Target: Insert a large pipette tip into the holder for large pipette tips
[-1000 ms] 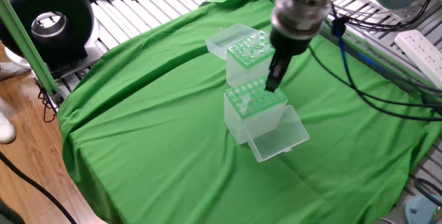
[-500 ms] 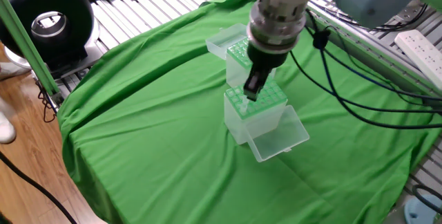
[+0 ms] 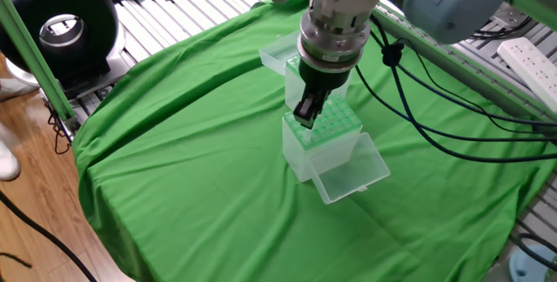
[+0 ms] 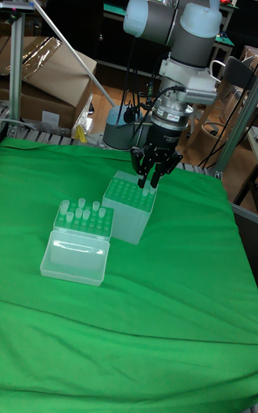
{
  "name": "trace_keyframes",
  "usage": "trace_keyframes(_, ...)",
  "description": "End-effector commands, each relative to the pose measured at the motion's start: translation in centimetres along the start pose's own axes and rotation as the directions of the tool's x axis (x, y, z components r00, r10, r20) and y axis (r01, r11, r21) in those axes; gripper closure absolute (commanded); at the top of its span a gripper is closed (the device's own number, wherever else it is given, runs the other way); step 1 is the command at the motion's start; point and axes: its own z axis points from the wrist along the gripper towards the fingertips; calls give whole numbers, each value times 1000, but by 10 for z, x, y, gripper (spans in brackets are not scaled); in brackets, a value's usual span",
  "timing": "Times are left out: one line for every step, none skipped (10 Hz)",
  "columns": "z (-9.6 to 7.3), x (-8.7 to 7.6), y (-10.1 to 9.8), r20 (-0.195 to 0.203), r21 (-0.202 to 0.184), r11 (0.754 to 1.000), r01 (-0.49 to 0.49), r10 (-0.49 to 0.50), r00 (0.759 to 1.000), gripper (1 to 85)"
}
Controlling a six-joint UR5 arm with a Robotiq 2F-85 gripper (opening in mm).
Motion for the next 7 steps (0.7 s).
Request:
trace_keyframes(3, -9, -2, 10, -8, 1000, -3, 3, 1000, 490)
trace_keyframes(5, -10, 0, 13, -11, 1000, -7, 7, 1000, 490)
trace_keyframes(6, -10, 0, 12, -9, 1000, -8, 8, 1000, 490)
trace_keyframes(7, -9, 0, 12, -7, 1000, -8, 8, 1000, 490)
trace_keyframes(8, -9, -1, 13, -5, 1000, -9, 9, 1000, 493)
trace_keyframes(8, -9, -2, 12, -2, 1000, -12, 12, 1000, 503)
trace_keyframes(8, -9, -2, 12, -2, 1000, -15, 15, 1000, 513)
